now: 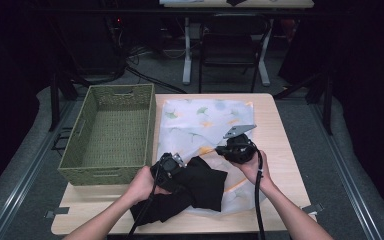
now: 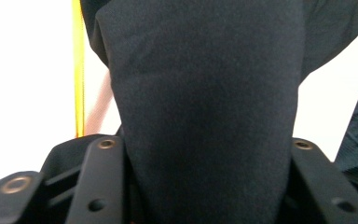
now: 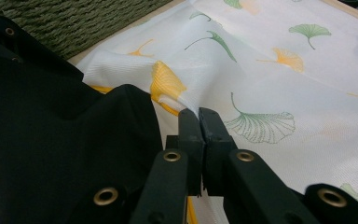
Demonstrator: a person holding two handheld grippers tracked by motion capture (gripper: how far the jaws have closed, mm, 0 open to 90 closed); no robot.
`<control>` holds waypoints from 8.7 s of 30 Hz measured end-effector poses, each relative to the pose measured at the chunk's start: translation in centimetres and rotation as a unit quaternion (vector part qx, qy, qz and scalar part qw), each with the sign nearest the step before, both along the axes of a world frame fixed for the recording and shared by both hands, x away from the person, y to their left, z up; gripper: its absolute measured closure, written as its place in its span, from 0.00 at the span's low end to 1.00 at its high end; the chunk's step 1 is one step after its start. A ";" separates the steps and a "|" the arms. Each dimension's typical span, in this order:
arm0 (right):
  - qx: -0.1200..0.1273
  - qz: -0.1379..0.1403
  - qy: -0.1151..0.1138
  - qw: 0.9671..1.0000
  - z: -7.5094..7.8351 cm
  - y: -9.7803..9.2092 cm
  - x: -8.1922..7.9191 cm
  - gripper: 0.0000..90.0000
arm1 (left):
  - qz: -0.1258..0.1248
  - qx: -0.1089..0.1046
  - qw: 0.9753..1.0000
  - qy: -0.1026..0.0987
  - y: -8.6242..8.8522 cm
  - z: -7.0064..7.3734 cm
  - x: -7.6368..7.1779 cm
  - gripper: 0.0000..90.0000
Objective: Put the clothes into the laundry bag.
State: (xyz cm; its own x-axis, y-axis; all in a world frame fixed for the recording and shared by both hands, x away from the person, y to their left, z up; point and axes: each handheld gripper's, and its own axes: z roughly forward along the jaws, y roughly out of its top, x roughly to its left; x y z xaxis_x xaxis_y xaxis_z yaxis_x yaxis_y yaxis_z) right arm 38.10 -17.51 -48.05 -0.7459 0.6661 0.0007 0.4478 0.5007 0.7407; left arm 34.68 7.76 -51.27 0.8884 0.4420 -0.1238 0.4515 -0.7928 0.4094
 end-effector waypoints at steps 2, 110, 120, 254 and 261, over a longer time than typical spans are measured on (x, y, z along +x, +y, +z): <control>0.000 0.001 -0.001 1.000 0.0 0.0 0.0 0.99 | -0.002 -0.006 1.000 0.000 0.2 0.1 -0.1 0.47; 0.049 0.022 0.011 0.998 1.4 1.7 -1.1 0.99 | 0.127 -0.011 0.986 -0.105 1.5 0.0 -2.8 0.73; 0.064 0.027 -0.001 0.998 1.9 1.8 -1.5 0.99 | 0.146 -0.014 0.983 -0.109 -1.3 0.6 -1.2 0.72; 0.132 0.028 0.042 0.990 2.3 1.0 -1.2 0.99 | 0.288 -0.153 0.919 -0.223 -4.6 -4.8 3.0 0.93; 0.123 0.028 0.053 0.991 2.0 1.4 -1.1 0.99 | 0.273 -0.170 0.925 -0.203 -4.7 -4.8 3.1 0.85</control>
